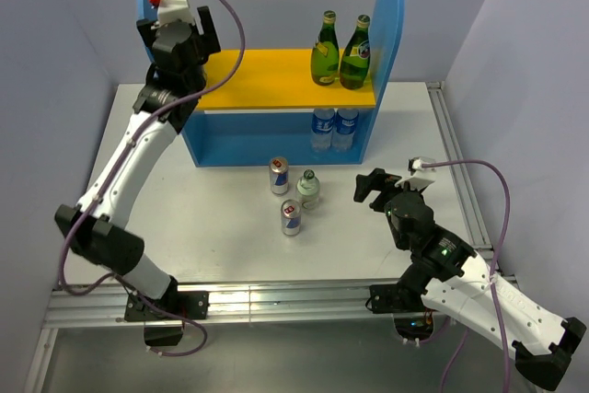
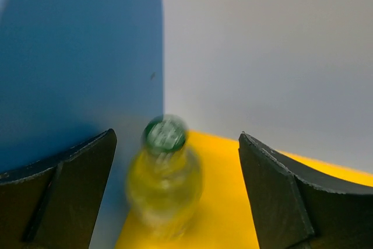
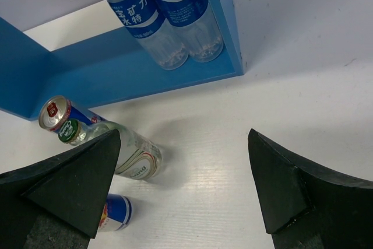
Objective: Place and organize the beverage onto the shelf
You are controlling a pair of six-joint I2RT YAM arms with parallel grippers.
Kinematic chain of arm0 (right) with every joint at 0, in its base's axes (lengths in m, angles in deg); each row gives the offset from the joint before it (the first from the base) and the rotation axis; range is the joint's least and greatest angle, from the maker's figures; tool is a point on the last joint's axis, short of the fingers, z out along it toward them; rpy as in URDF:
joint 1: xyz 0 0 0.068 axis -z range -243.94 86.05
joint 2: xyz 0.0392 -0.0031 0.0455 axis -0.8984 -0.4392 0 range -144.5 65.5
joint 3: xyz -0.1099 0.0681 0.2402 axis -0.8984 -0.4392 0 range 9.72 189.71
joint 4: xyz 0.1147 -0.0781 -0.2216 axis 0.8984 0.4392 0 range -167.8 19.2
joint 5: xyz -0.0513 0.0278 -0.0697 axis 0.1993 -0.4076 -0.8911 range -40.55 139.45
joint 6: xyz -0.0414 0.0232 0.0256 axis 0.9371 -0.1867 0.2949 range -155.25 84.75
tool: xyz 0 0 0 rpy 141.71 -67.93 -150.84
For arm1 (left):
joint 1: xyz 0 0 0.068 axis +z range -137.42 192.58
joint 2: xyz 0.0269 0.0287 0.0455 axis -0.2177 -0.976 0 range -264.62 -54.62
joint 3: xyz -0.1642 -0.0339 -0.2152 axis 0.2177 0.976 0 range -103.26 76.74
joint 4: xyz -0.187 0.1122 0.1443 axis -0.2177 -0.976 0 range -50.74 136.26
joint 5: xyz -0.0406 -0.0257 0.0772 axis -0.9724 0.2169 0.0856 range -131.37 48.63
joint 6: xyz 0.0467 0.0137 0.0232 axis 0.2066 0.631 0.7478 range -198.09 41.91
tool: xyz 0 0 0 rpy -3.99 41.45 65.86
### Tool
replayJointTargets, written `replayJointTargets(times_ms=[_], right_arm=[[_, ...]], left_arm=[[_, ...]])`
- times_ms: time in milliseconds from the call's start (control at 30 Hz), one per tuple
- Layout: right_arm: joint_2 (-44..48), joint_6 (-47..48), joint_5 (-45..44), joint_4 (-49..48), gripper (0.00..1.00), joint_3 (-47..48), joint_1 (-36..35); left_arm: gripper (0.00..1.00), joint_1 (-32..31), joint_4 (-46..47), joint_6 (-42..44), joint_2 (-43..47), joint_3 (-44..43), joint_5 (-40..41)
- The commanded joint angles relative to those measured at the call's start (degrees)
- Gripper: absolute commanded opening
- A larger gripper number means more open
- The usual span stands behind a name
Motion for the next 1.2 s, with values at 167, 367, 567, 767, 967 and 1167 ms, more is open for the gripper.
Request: replayJointTargets(times_ms=[167, 367, 567, 767, 967, 1167], right_arm=[[0.0, -0.9, -1.9, -0.6, 0.96, -0.3, -0.3], [-0.5, -0.9, -1.5, -0.5, 0.96, -0.1, -0.4], [-1.1, -0.8, -1.8, -0.9, 0.96, -0.1, -0.3], [-1.4, -1.0, -2.3, -0.4, 0.96, 0.1, -0.3], [-1.3, -1.0, -2.9, -0.1, 0.97, 0.1, -0.4], [-1.6, -1.0, -2.9, -0.5, 0.97, 0.2, -0.3]], left_arm=[[0.89, -12.3, -0.3, -4.1, 19.2, 12.3, 2.4], [0.84, -17.6, 2.0, -13.7, 31.4, 32.4, -13.6], [0.86, -22.3, 9.3, -18.7, 32.1, 50.5, -21.8], [0.84, -28.5, 18.7, -19.2, 26.0, 56.4, -22.5], [0.84, -32.6, 25.3, -18.6, 20.4, 57.5, -21.0], [0.82, -35.6, 28.6, -17.2, 13.9, 55.7, -18.1]])
